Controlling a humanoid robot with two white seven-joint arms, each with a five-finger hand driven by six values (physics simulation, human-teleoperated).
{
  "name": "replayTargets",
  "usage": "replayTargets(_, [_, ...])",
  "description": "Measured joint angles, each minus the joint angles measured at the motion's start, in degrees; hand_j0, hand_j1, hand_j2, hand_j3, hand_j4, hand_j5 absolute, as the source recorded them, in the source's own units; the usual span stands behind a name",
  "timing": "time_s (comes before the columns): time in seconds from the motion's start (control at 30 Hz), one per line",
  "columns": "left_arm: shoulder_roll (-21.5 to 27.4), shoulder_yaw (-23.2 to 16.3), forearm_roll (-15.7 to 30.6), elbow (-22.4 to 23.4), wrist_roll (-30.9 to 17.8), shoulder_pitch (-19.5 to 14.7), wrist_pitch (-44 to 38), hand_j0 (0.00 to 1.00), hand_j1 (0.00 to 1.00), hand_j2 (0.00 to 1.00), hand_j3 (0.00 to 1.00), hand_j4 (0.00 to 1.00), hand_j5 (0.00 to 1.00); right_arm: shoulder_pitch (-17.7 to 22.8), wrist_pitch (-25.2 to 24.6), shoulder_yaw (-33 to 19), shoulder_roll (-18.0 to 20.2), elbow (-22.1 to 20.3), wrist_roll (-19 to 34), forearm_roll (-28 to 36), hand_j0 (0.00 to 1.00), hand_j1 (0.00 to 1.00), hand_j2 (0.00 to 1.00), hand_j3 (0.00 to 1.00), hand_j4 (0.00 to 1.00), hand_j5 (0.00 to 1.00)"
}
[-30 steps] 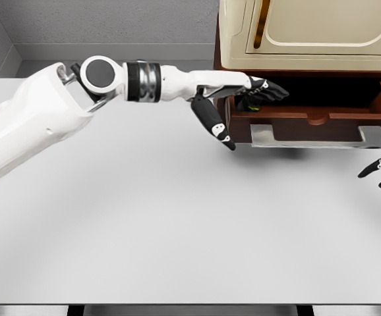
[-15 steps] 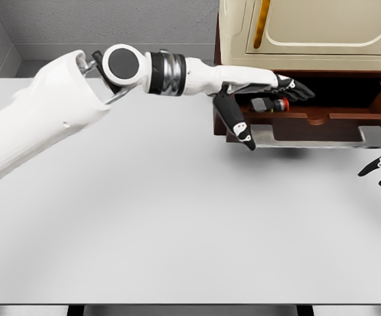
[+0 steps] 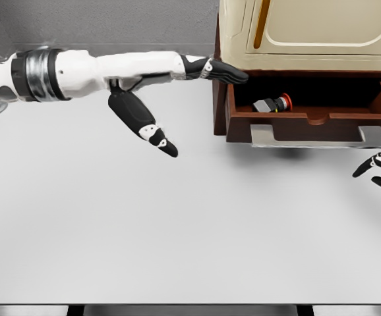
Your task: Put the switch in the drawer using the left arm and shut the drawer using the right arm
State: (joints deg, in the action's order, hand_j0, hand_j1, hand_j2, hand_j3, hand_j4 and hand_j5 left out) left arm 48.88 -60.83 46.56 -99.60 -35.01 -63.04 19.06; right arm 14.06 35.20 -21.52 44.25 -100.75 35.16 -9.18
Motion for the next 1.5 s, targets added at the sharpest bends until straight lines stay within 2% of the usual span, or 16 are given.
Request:
replayTargets(0.03, [4.2, 0.1, 0.9, -0.4, 0.0, 3.3, 2.8, 1.00, 1.00, 1.00, 1.00, 1.00, 1.00, -0.1, 0.0, 0.0, 0.0, 0.0, 0.0, -0.1, 0.51, 0.51, 0.51, 0.51, 0.51, 0.51])
replayTargets(0.07, [7.6, 0.1, 1.5, -0.6, 0.0, 5.2, 5.2, 1.00, 1.00, 1.00, 1.00, 1.00, 1.00, -0.1, 0.0, 0.1, 0.0, 0.0, 0.0, 0.0, 0.51, 0.51, 0.51, 0.51, 0.51, 0.51])
replayTargets(0.13, [11.9, 0.3, 2.2, -1.0, 0.0, 5.7, 9.2, 1.00, 1.00, 1.00, 1.00, 1.00, 1.00, -0.4, 0.0, 0.1, 0.1, 0.1, 0.0, -0.1, 0.51, 0.51, 0.51, 0.51, 0.51, 0.51])
replayTargets(0.17, [13.0, 0.2, 1.9, -1.1, 0.0, 6.7, 10.6, 1.00, 1.00, 1.00, 1.00, 1.00, 1.00, -0.4, 0.0, 0.1, 0.1, 0.1, 0.1, -0.2, 0.51, 0.51, 0.51, 0.51, 0.51, 0.51])
replayTargets(0.27, [14.8, 0.1, 1.1, -1.3, 0.0, 6.9, 13.2, 1.00, 1.00, 1.00, 1.00, 1.00, 1.00, -0.9, 0.0, 0.1, 0.2, 0.1, 0.0, 0.0, 0.51, 0.51, 0.51, 0.51, 0.51, 0.51])
replayTargets(0.67, [15.8, 0.3, -0.1, -0.9, 0.0, 7.2, 15.9, 1.00, 1.00, 1.00, 1.00, 1.00, 1.00, -4.6, 0.4, 0.2, 0.3, 1.2, 0.0, 0.2, 0.51, 0.51, 0.51, 0.51, 0.51, 0.51])
replayTargets(1.0, [15.8, 0.3, -0.1, -0.8, 0.0, 7.1, 16.0, 1.00, 1.00, 1.00, 1.00, 1.00, 1.00, -7.6, -1.6, 2.9, 0.3, 2.6, -0.4, 2.2, 0.52, 0.52, 0.52, 0.52, 0.52, 0.52])
replayTargets(1.3, [15.7, 0.4, -0.1, -0.9, 0.0, 7.2, 16.0, 1.00, 1.00, 1.00, 1.00, 1.00, 1.00, -7.7, -3.9, 3.9, 0.2, 3.2, -0.4, 4.9, 0.53, 0.53, 0.53, 0.53, 0.53, 0.53])
replayTargets(1.5, [15.3, 0.3, -0.1, -0.9, 0.0, 7.2, 16.0, 1.00, 1.00, 1.00, 1.00, 1.00, 1.00, -7.9, -1.9, 4.4, -0.1, 3.9, -0.4, 0.0, 0.53, 0.53, 0.53, 0.53, 0.53, 0.53])
